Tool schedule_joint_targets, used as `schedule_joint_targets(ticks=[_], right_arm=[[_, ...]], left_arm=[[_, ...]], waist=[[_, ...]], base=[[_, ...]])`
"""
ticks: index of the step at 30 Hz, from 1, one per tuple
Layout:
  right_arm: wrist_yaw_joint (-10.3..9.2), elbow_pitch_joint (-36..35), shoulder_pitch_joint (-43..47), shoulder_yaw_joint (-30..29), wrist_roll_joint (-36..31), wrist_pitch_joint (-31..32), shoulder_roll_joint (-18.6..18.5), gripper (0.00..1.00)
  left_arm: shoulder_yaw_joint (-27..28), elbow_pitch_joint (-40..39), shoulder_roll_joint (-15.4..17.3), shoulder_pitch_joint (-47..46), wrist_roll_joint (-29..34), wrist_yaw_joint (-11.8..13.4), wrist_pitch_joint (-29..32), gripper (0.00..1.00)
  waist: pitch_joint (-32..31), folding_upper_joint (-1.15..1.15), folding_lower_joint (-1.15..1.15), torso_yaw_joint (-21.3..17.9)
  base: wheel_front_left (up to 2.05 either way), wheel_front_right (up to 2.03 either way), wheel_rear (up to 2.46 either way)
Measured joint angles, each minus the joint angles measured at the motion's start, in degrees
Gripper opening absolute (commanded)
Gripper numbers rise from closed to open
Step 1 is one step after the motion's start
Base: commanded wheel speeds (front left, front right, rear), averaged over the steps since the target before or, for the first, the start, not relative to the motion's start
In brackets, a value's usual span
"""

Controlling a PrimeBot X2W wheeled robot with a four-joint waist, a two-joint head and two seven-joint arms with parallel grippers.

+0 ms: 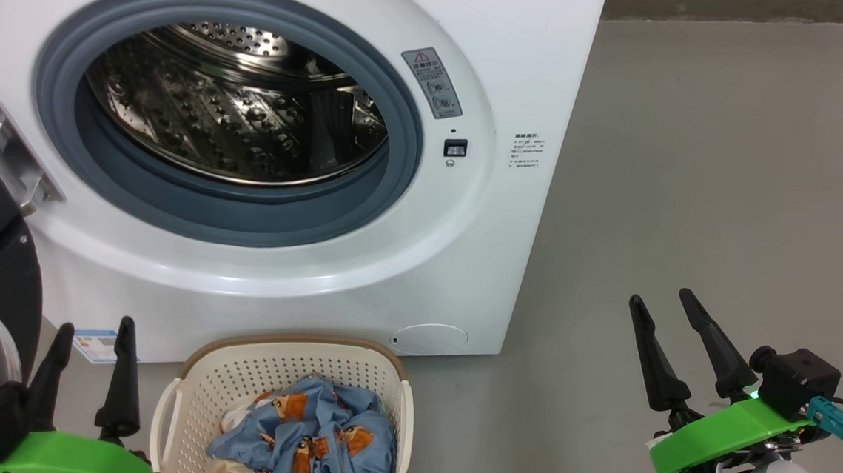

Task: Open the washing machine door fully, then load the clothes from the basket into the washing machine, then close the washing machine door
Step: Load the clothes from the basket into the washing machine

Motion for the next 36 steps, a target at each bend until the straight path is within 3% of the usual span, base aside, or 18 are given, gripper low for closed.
schedule_joint_targets(ticks=[18, 36], right_arm=[[0.00, -0.01, -0.70, 0.33, -0.42, 0.00, 0.36, 1.00], [0.00, -0.29, -3.18, 0.00, -0.97, 0.00, 2.27, 1.00]], left_arm=[[-0.03, 0.09, -0.18, -1.18, -0.41, -0.20, -0.01, 1.00], [-0.09, 2.11, 0.27, -6.08, -0.56, -0.91, 0.03, 1.00]], waist=[[3.09, 0.00, 0.00, -0.65], [12.07, 0.00, 0.00, -2.45]], base=[[0.00, 0.00, 0.00], [0.00, 0.00, 0.00]])
